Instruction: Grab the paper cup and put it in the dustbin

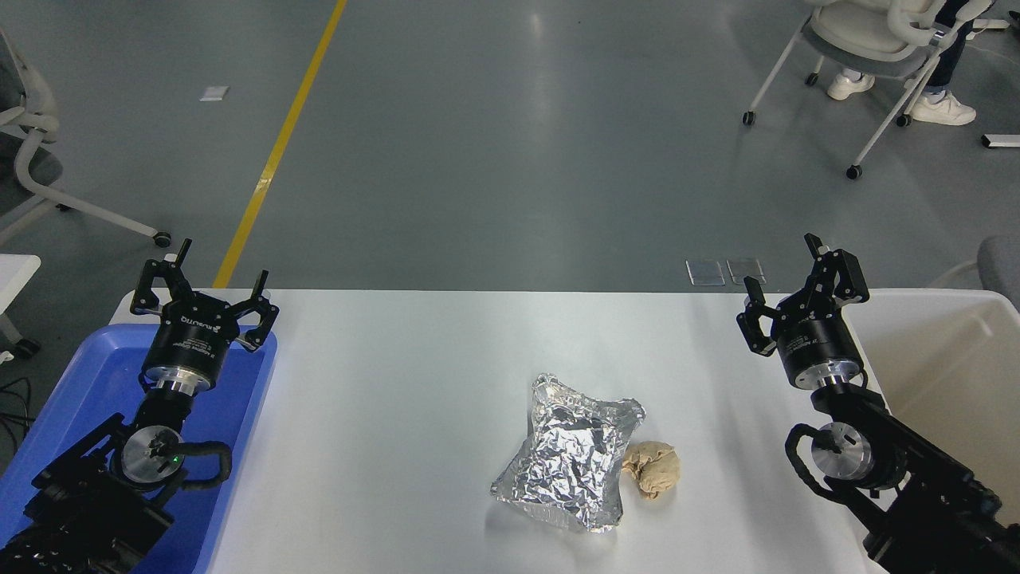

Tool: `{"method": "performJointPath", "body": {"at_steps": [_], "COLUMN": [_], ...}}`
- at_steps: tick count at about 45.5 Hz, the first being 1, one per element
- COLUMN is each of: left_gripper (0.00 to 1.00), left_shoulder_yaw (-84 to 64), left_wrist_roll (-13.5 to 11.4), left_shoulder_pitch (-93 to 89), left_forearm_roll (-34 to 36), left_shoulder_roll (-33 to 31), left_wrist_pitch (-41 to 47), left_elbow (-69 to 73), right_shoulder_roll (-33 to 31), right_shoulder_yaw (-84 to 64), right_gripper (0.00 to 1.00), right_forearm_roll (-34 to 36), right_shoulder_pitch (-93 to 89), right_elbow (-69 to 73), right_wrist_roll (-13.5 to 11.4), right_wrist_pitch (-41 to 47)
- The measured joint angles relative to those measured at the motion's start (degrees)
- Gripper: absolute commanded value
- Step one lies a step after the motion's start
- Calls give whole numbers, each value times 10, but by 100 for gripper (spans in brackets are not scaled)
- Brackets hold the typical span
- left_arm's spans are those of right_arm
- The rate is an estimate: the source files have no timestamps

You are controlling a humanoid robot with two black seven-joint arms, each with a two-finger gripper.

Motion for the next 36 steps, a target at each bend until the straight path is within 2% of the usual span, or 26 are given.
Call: {"method": "performJointPath", "body": {"at_steps": [36], "left_gripper": [100], "left_shoulder_yaw": [1], "left_wrist_roll": [0], "left_shoulder_pitch": [0], "left_forearm_roll": [0], "left_shoulder_roll": [0], "left_wrist_pitch": [0], "left_elbow": [0], "right_shoulder_roll": [-7], "right_shoulder_yaw": [7], "right_gripper": [100], "right_forearm_roll": [1], "right_shoulder_pitch": [-1], "right_elbow": [0], "right_wrist_roll": [0], "right_wrist_pitch": [1]}}
